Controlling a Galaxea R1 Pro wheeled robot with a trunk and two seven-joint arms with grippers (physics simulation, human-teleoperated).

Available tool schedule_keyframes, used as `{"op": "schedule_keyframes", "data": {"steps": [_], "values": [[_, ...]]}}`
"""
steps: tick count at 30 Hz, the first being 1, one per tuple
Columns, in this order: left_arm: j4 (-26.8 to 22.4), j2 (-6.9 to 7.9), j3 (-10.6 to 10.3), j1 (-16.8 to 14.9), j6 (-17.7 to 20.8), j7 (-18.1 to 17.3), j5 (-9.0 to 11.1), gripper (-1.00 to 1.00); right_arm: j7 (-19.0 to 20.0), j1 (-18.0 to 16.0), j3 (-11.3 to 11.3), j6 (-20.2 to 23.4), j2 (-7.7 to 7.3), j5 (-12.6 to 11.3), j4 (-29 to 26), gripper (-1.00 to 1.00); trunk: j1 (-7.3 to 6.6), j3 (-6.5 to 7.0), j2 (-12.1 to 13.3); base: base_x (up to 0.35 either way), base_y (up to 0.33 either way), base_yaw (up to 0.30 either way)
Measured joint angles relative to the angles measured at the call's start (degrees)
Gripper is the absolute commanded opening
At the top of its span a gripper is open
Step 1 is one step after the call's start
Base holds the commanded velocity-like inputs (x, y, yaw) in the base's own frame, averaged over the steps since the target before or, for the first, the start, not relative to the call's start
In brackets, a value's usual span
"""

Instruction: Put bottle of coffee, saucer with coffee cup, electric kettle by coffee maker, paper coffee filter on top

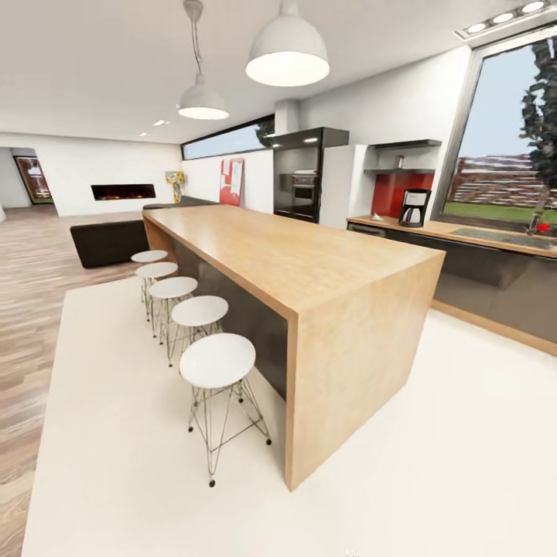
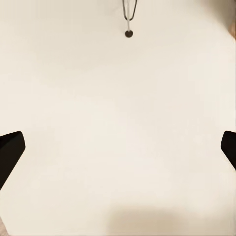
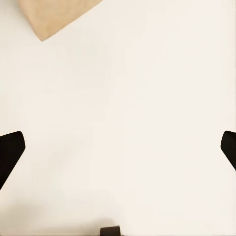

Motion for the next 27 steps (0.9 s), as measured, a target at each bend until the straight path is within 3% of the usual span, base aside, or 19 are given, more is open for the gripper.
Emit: {"op": "schedule_keyframes", "data": {"steps": [27], "values": [[0.1, 0.00, 0.1, 0.0, 0.0, 0.0, 0.1, 1.00, 0.0, 0.0, 0.1, 0.0, 0.00, 0.1, 0.1, 1.00, -5.93, 4.85, 10.8, 0.000, 0.000, -0.292]]}}
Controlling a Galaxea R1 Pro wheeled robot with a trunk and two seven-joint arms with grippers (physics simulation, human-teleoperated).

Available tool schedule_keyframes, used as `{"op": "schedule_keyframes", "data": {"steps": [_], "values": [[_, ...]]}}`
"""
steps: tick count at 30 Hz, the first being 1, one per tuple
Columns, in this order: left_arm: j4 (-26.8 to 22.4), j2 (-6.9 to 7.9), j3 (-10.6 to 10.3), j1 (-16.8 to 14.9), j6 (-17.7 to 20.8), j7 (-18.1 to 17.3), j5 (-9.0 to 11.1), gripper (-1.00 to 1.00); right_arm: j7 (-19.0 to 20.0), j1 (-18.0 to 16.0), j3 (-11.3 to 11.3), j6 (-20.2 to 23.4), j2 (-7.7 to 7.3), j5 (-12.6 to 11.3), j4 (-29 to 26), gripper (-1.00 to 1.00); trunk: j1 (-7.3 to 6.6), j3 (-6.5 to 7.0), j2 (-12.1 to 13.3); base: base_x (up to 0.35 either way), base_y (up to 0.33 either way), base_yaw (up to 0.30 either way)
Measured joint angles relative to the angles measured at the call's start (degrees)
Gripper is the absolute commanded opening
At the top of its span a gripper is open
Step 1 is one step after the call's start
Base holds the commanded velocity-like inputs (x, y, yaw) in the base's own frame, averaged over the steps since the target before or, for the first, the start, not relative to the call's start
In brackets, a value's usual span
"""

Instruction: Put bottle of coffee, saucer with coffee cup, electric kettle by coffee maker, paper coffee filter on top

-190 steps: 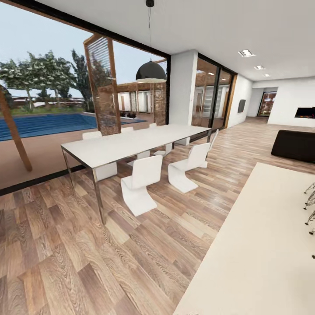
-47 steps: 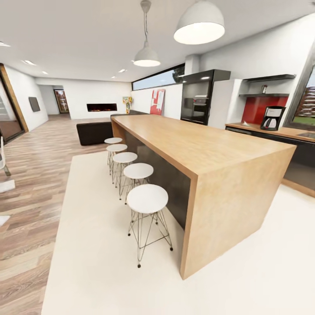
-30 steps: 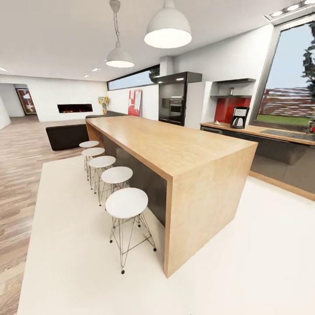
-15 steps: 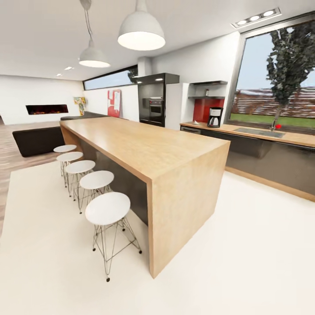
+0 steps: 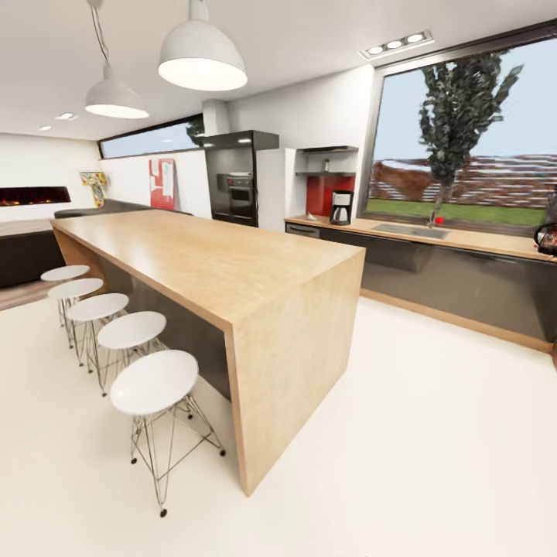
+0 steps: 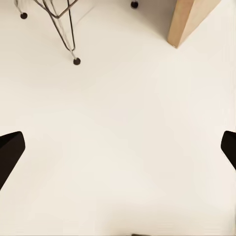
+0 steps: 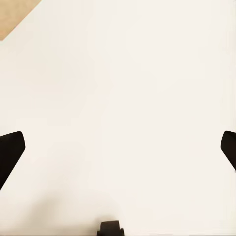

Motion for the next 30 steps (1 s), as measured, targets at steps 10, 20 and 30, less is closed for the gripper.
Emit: {"op": "schedule_keyframes", "data": {"steps": [10, 20, 30], "values": [[0.0, 0.00, 0.1, 0.0, 0.0, 0.0, 0.0, 1.00, 0.0, 0.0, 0.0, 0.0, 0.04, 0.0, 0.0, 1.00, -2.20, 1.80, 4.0, 0.000, 0.000, -0.292], [0.0, -0.01, 0.1, 0.0, 0.0, 0.0, 0.0, 1.00, 0.0, 0.0, 0.1, 0.0, 0.09, 0.0, 0.8, 1.00, -4.40, 3.60, 8.0, 0.000, 0.000, -0.292], [0.0, -0.01, 0.1, 0.0, 0.0, 0.0, 0.0, 1.00, 0.0, 0.0, 0.1, 0.0, 0.09, 0.1, 1.5, 1.00, -6.60, 5.23, 12.0, 0.000, 0.000, -0.292]]}}
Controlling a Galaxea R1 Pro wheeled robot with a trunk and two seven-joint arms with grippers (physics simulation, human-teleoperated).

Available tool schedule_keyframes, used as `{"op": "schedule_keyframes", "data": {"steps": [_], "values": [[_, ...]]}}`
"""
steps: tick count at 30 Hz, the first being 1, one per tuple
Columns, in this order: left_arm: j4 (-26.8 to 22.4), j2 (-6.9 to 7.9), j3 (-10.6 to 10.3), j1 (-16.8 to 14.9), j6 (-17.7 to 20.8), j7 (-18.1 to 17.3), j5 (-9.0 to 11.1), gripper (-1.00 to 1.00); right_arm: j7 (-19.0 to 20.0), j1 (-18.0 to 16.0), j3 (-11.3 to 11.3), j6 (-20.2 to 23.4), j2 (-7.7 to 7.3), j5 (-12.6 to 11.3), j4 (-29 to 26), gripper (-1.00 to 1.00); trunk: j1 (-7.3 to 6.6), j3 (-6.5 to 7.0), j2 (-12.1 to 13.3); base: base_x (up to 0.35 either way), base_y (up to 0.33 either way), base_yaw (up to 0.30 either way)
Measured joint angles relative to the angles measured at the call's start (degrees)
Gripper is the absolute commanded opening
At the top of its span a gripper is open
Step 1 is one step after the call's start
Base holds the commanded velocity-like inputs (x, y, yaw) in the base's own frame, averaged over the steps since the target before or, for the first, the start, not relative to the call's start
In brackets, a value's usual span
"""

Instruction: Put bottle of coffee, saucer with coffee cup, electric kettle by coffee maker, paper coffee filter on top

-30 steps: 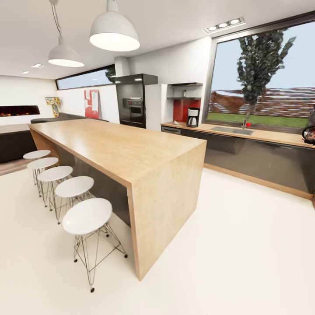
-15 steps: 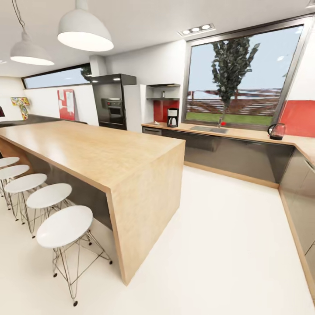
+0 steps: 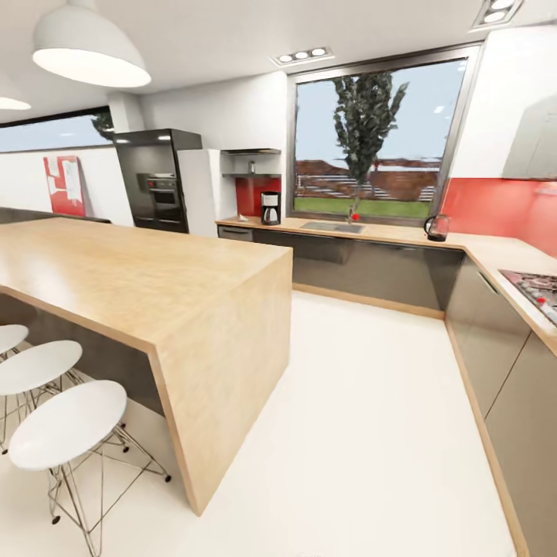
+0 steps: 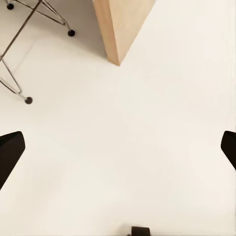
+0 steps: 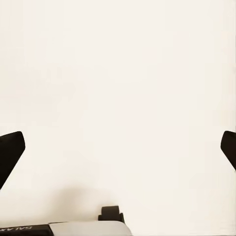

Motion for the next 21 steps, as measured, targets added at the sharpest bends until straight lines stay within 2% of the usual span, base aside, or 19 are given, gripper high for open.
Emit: {"op": "schedule_keyframes", "data": {"steps": [9, 18, 21], "values": [[0.0, 0.00, 0.0, 0.0, 0.0, 0.0, 0.0, 1.00, -0.1, 0.0, -0.1, 0.0, 0.00, 0.0, 0.0, 1.00, -1.98, 1.34, 3.6, 0.000, 0.000, -0.257], [0.0, 0.01, 0.0, 0.0, 0.0, 0.0, -0.1, 1.00, -0.2, 0.0, -0.2, 0.0, 0.00, 0.0, 0.0, 1.00, -3.96, 2.90, 7.2, 0.000, 0.000, -0.052], [0.0, 0.00, 0.0, 0.0, 0.0, 0.0, -0.1, 1.00, -0.2, 0.0, -0.2, -0.1, 0.00, 0.0, 0.0, 1.00, -4.62, 3.44, 8.4, 0.000, 0.000, -0.178]]}}
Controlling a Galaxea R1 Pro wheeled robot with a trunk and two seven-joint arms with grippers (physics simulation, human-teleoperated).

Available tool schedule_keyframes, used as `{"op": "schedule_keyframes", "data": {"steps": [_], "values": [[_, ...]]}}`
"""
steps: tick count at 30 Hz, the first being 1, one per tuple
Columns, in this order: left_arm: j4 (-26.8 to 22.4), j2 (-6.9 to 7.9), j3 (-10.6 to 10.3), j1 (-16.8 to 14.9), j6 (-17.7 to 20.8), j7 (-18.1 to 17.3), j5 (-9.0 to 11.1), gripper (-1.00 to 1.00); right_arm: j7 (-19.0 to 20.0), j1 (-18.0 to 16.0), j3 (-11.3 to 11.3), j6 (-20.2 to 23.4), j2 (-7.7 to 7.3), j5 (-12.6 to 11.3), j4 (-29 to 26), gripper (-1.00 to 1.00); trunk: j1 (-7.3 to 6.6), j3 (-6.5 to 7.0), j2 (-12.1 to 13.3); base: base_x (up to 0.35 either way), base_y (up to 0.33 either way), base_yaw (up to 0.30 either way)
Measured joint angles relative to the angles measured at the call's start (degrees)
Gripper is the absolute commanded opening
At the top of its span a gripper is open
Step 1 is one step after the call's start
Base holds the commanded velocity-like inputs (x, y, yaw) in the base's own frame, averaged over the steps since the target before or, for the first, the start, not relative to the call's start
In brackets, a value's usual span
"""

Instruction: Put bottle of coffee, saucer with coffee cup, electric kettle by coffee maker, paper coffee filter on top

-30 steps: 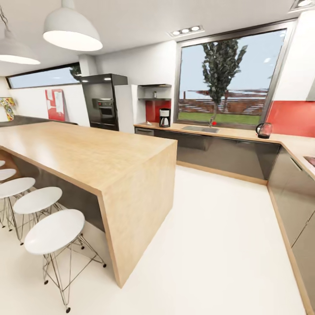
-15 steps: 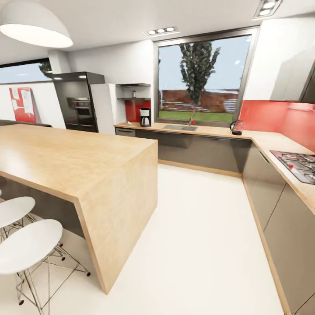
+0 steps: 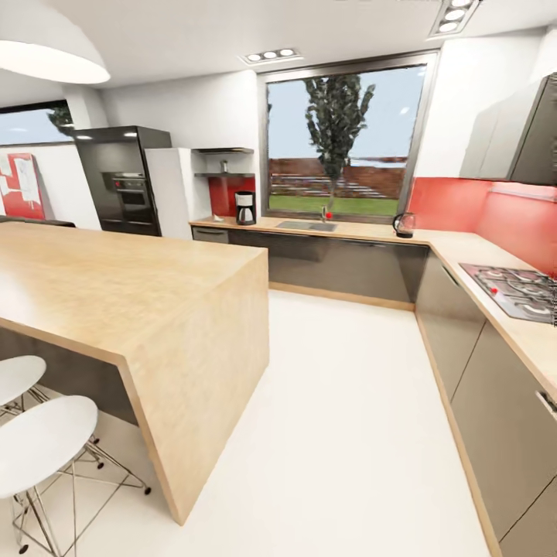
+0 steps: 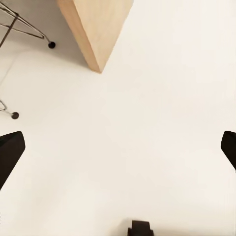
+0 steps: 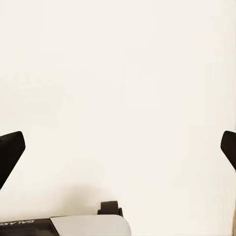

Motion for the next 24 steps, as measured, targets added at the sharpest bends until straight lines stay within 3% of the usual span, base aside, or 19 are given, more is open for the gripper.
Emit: {"op": "schedule_keyframes", "data": {"steps": [17, 24], "values": [[0.0, -0.07, 0.1, 0.0, 0.0, 0.0, -0.1, 1.00, -0.1, 0.0, -0.2, 0.0, -0.24, 0.0, -0.3, 1.00, -3.74, 3.07, 6.8, 0.000, 0.000, -0.237], [0.0, 0.02, 0.2, 0.0, 0.0, 0.1, -0.1, 1.00, -0.1, 0.0, -0.2, 0.0, -0.31, -0.1, -0.5, 1.00, -5.29, 4.34, 9.7, 0.000, 0.000, -0.063]]}}
